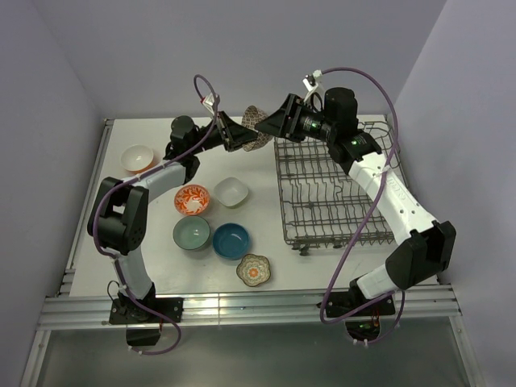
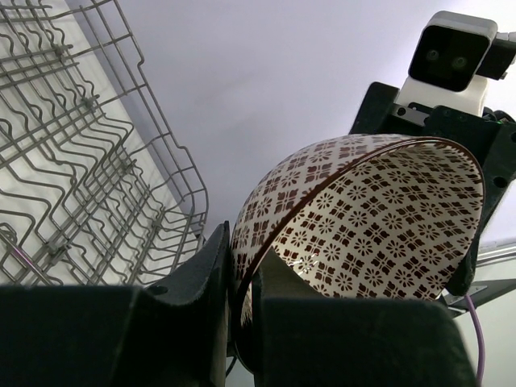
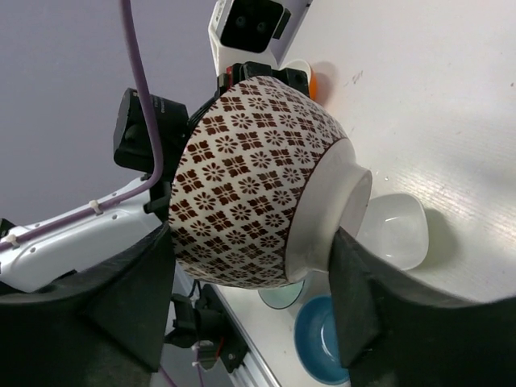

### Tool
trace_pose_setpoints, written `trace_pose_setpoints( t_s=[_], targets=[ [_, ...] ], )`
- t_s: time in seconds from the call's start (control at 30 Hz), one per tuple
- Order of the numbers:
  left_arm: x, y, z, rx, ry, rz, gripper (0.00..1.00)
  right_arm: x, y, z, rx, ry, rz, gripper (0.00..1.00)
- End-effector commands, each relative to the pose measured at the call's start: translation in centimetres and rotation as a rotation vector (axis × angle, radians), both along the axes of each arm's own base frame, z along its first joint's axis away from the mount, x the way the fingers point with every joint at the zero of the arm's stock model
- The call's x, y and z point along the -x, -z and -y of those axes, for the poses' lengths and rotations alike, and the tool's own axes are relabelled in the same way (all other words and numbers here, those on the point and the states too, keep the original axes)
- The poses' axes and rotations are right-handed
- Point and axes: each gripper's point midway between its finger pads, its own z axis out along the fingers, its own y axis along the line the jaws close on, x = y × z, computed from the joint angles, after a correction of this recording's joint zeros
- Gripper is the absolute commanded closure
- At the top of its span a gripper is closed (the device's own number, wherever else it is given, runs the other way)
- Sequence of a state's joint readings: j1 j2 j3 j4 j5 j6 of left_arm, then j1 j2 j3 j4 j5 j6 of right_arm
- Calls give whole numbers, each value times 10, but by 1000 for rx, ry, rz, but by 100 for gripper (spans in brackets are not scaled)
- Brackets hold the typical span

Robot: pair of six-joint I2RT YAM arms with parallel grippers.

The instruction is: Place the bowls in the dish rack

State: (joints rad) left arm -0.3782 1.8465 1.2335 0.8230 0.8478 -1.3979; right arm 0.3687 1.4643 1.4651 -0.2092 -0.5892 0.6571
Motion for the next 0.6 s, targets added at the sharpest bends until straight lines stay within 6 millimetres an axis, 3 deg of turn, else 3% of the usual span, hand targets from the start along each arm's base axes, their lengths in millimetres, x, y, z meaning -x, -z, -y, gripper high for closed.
trace_pose_setpoints(
  t_s=[0.0,0.13,0.3,0.57],
  targets=[
    [11,-33,3,34,7,117,100,8,-25,-9,-49,-50,67,66],
    [9,-30,3,14,5,110,90,9,-27,-9,-48,-64,70,99],
    [7,-20,4,-13,3,91,79,10,-32,-5,-55,-64,86,100],
    [3,-8,3,-37,4,53,66,1,-40,19,-97,-18,83,100]
  ],
)
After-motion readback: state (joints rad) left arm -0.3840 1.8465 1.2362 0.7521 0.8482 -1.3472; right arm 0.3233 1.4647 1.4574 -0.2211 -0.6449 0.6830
